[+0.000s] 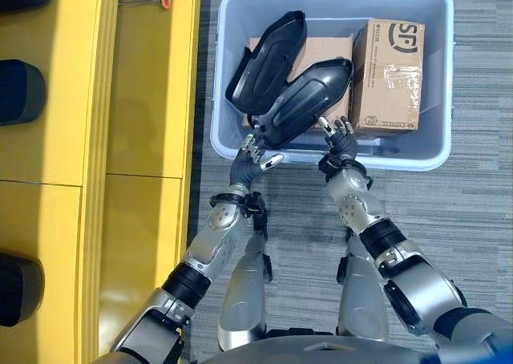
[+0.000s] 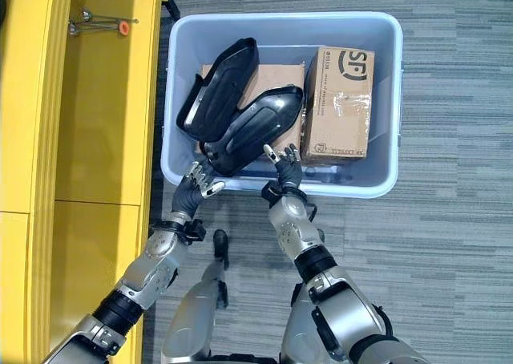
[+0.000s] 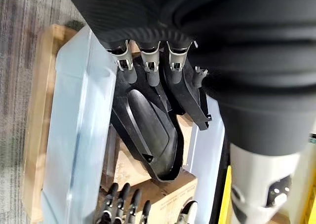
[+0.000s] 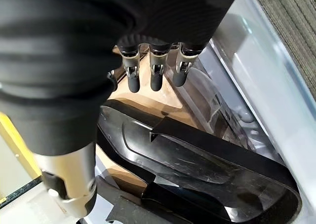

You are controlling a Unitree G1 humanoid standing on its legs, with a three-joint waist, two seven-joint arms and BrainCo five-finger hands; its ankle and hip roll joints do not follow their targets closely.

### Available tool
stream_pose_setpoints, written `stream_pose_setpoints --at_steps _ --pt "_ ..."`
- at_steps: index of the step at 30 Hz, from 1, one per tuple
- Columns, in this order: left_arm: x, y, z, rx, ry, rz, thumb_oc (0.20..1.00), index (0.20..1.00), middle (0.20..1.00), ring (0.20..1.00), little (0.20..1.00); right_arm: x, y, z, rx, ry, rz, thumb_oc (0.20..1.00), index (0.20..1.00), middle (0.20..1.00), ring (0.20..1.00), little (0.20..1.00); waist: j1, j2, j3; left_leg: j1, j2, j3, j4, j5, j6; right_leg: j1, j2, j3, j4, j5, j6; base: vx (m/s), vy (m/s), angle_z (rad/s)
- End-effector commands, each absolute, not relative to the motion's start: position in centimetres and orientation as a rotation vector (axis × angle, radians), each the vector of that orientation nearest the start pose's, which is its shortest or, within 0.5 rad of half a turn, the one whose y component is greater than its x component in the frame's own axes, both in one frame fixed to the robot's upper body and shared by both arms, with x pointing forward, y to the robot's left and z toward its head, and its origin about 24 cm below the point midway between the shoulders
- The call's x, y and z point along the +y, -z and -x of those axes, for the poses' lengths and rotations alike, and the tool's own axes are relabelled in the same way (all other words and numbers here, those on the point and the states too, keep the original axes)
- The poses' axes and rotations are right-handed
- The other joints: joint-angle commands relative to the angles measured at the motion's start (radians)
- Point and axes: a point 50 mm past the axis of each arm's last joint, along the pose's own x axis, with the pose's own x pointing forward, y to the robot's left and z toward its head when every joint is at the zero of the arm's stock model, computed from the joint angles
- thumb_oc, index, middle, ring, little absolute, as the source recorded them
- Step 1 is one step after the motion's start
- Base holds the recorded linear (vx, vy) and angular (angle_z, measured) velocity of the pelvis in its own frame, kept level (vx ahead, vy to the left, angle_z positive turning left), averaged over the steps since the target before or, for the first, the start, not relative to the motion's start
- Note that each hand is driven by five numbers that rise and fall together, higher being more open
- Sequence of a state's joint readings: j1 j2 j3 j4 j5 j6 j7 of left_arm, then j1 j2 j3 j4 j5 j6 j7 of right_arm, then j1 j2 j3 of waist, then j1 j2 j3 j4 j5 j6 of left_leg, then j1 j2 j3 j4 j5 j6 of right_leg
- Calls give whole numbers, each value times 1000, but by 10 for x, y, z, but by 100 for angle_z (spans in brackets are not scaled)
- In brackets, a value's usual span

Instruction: Move parts from the plastic box to the shelf.

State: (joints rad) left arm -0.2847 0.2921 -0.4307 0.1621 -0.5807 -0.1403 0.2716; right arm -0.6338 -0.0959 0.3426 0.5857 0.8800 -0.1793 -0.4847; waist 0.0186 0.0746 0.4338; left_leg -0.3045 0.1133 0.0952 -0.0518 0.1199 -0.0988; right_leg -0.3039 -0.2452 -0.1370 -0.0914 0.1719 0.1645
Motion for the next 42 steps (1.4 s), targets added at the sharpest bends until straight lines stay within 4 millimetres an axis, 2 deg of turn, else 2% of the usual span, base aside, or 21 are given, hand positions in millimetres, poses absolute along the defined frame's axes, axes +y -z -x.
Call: stream_pose_setpoints --at_steps 1,7,12,25,34,42 --pt "118 -91 -288 -151 162 246 1000 1000 1000 1000 1000 -74 -94 -358 101 126 -646 1000 1000 1000 1000 1000 24 -37 1 24 40 12 18 -12 20 -2 -56 54 99 -6 -6 0 0 0" --pt "117 -93 -287 -154 170 265 1000 1000 1000 1000 1000 -78 -102 -369 100 176 -694 1000 1000 1000 1000 1000 37 -27 6 19 36 8 16 -10 20 -5 -57 52 101 -7 -4 0 0 0" --pt "115 -94 -287 -155 182 279 1000 1000 1000 1000 1000 -93 -109 -382 108 280 -731 1000 1000 1000 1000 1000 46 -13 18 5 32 2 17 -9 21 -18 -56 52 108 -8 -4 0 0 0" --pt "111 -94 -287 -147 201 293 1000 1000 1000 1000 1000 -113 -112 -390 109 387 -752 1000 1000 1000 1000 1000 55 7 32 -23 26 -3 21 -11 23 -46 -54 56 120 -11 -3 4 3 3" --pt "110 -97 -288 -160 200 305 1000 1000 1000 1000 1000 -109 -107 -391 145 397 -685 1000 1000 1000 1000 1000 61 7 47 -44 25 -11 26 -13 26 -62 -50 47 129 -18 -4 0 0 0" --pt "110 -102 -289 -181 196 307 1000 1000 1000 1000 1000 -106 -110 -394 142 390 -653 1000 1000 1000 1000 1000 70 1 55 -59 20 -21 29 -14 29 -61 -48 36 127 -18 -4 0 0 0"
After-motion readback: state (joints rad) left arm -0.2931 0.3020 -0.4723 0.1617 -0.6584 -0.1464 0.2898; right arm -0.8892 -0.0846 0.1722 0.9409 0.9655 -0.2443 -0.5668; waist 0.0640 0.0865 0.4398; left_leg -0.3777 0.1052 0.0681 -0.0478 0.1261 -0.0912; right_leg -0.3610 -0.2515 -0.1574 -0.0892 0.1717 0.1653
